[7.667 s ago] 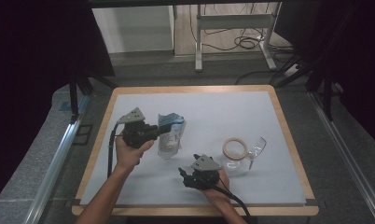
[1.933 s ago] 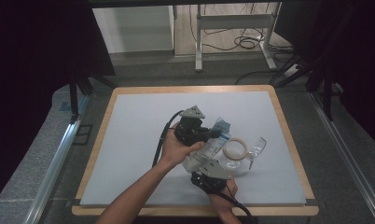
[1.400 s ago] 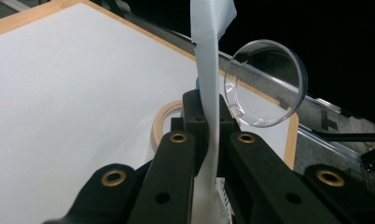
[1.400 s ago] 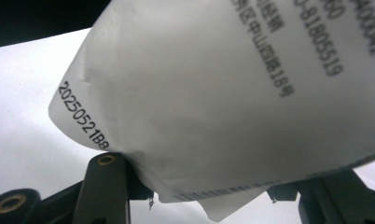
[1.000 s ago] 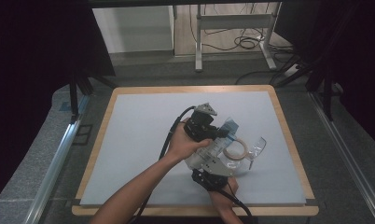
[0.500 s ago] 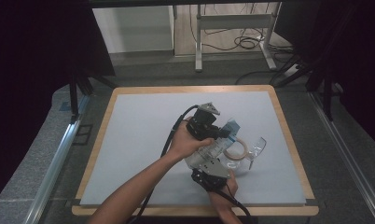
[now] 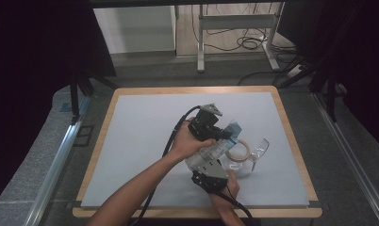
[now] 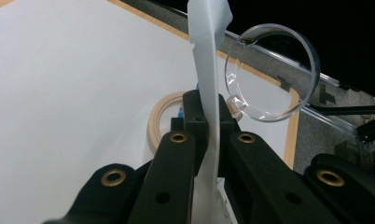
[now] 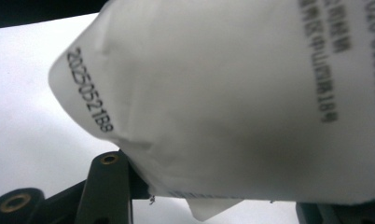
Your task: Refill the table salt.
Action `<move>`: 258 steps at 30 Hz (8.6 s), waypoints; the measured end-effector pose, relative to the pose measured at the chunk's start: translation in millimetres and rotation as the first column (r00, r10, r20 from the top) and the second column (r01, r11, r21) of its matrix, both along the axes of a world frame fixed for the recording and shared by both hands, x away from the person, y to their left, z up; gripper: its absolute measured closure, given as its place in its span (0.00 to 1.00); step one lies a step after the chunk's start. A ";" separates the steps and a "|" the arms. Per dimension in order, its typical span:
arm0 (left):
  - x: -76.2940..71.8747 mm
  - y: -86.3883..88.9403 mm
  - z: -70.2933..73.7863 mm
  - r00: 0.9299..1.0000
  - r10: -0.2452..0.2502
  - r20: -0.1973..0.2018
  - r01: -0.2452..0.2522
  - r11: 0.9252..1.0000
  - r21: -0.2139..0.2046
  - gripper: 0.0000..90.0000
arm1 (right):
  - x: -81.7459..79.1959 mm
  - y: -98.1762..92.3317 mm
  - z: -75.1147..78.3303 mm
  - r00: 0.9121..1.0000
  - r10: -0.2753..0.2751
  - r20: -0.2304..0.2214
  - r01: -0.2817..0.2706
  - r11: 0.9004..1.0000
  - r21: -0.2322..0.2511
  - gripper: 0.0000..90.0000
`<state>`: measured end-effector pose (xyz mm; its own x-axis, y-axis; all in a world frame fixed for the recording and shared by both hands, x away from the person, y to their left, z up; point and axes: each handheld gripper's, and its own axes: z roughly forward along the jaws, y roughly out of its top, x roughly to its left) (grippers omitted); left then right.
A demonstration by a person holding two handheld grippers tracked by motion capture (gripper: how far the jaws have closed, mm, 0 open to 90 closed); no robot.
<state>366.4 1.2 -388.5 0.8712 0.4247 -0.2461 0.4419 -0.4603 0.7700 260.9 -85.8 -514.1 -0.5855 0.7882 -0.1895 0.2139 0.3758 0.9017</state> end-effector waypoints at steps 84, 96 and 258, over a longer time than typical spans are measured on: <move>17.9 -29.2 7.6 0.995 -0.095 -0.020 0.097 0.982 0.162 1.00 | 14.3 9.9 3.0 0.993 -0.116 -0.031 0.120 0.971 0.207 0.55; 21.4 -33.2 11.7 0.995 -0.093 -0.024 0.095 0.979 0.179 1.00 | 17.3 10.3 7.0 0.992 -0.117 -0.047 0.126 0.957 0.261 0.55; 26.8 -63.9 19.7 0.989 -0.144 -0.030 0.146 0.938 0.314 1.00 | 23.8 7.5 19.2 0.984 -0.177 -0.028 0.175 0.911 0.373 0.58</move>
<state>393.1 -62.8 -368.8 0.9282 0.3500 -0.1260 0.3561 -0.7380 0.5731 284.7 -78.4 -494.9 -0.4307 0.8924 0.1347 0.2398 -0.0307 0.9703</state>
